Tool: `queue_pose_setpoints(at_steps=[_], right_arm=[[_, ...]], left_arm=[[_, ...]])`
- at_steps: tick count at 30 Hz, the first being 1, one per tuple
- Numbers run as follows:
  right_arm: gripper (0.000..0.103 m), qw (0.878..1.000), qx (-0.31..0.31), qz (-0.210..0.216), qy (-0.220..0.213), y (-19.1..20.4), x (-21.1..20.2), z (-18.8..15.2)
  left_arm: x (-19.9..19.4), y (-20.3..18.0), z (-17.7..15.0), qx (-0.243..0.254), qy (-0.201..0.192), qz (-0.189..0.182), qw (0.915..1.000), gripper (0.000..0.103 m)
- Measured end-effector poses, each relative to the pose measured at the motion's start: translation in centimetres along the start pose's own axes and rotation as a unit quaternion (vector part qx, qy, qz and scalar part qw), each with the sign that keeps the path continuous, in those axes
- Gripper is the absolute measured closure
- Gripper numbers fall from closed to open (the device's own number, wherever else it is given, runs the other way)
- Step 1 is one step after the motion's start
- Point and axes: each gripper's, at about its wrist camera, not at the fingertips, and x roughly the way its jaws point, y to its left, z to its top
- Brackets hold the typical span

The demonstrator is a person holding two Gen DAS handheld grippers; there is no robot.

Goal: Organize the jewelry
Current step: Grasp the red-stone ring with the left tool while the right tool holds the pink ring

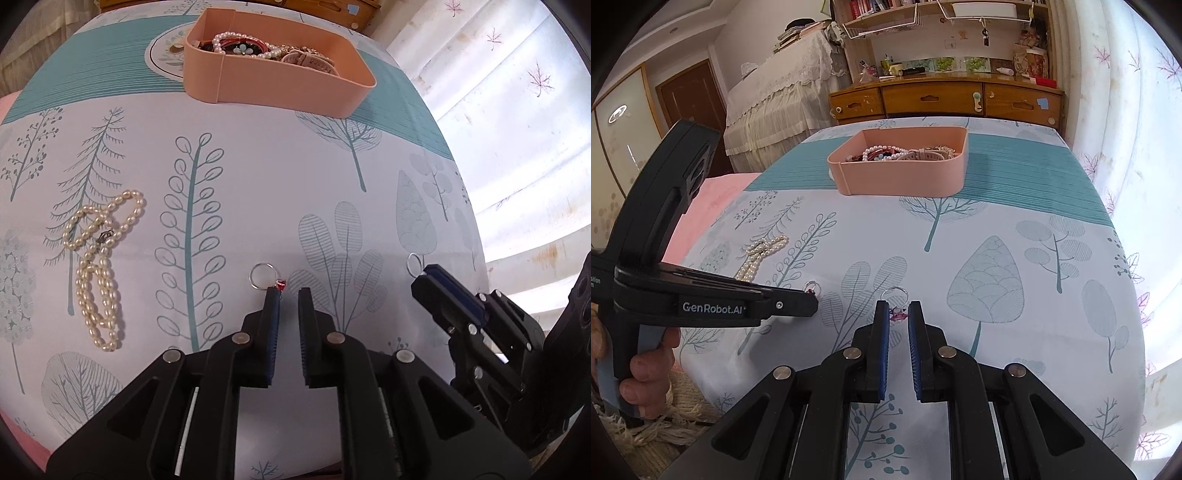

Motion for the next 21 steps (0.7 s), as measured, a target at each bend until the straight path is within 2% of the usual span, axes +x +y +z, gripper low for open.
queue_pose_setpoints(at_steps=[6, 10, 12, 21], right_arm=[[0.093, 1.000, 0.006, 0.001, -0.002, -0.4, 0.3, 0.3], [0.093, 1.000, 0.016, 0.002, 0.003, -0.9, 0.6, 0.3], [0.093, 1.000, 0.020, 0.003, 0.002, -1.2, 0.6, 0.2], [0.093, 1.000, 0.026, 0.008, 0.003, -1.4, 0.9, 0.1]], left_arm=[[0.1, -0.9, 0.4, 0.016, -0.004, -0.005, 0.9999, 0.077], [0.1, -1.0, 0.5, 0.018, -0.006, 0.002, 0.9998, 0.076], [-0.1, -0.7, 0.5, 0.016, -0.011, 0.018, 0.9997, 0.076], [-0.6, 1.1, 0.1, 0.005, -0.024, 0.032, 0.9992, 0.076]])
